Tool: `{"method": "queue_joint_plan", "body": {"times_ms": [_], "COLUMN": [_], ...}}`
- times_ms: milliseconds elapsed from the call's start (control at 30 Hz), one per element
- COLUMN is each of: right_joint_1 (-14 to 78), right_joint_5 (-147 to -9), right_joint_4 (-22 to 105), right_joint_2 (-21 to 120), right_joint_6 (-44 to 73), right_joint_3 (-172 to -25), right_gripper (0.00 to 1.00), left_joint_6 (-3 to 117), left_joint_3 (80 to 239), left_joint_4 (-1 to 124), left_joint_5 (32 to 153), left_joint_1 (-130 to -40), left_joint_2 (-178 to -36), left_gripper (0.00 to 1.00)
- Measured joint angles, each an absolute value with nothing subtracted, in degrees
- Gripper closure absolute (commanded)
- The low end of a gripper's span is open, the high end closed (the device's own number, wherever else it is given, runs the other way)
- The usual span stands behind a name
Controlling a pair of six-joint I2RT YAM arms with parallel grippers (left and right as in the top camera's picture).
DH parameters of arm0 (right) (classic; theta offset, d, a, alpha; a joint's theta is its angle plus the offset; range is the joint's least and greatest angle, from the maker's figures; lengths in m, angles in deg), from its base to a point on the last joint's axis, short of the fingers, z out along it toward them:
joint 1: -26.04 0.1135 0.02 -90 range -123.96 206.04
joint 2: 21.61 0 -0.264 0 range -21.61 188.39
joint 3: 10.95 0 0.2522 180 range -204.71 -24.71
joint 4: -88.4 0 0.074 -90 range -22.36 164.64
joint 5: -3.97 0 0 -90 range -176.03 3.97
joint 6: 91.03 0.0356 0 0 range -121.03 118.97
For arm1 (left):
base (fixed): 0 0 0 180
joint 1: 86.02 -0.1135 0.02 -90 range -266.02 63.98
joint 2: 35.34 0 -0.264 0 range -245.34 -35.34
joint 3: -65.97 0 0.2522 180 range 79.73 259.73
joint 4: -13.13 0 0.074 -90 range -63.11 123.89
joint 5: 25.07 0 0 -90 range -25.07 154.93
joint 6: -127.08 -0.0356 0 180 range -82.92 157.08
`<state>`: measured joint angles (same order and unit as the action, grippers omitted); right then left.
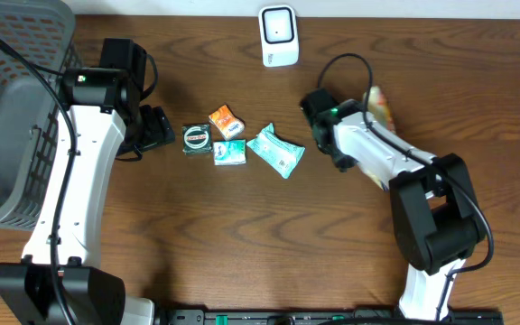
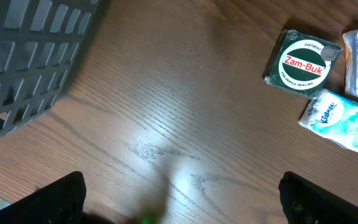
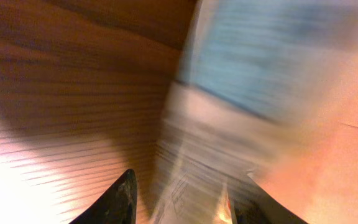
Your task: Scan the item barcode
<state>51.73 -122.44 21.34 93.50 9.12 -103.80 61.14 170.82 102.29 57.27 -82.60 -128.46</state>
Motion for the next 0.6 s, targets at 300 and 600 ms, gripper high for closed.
{"method": "queue_joint_plan", "body": {"times_ms": [300, 600], "right_joint_1": [52.3, 41.9], "right_joint_5": [-106.6, -100.2], "right_joint_4": [14.1, 9.6], "right_joint_2": [87.5, 84.8], "right_joint_6": [8.9, 10.5], "right_joint_3": [-117.6, -119.9], "right_gripper": [0.23, 0.99], "left_joint_6": [61.1, 61.1], "left_joint_3": [170.8, 170.8], "left_joint_4": [102.3, 102.3], "left_joint_5": [57.3, 57.3], "left_joint_1": [-82.6, -82.6], "left_joint_2": [-128.5, -128.5], "left_gripper": [0.02, 0.02]}}
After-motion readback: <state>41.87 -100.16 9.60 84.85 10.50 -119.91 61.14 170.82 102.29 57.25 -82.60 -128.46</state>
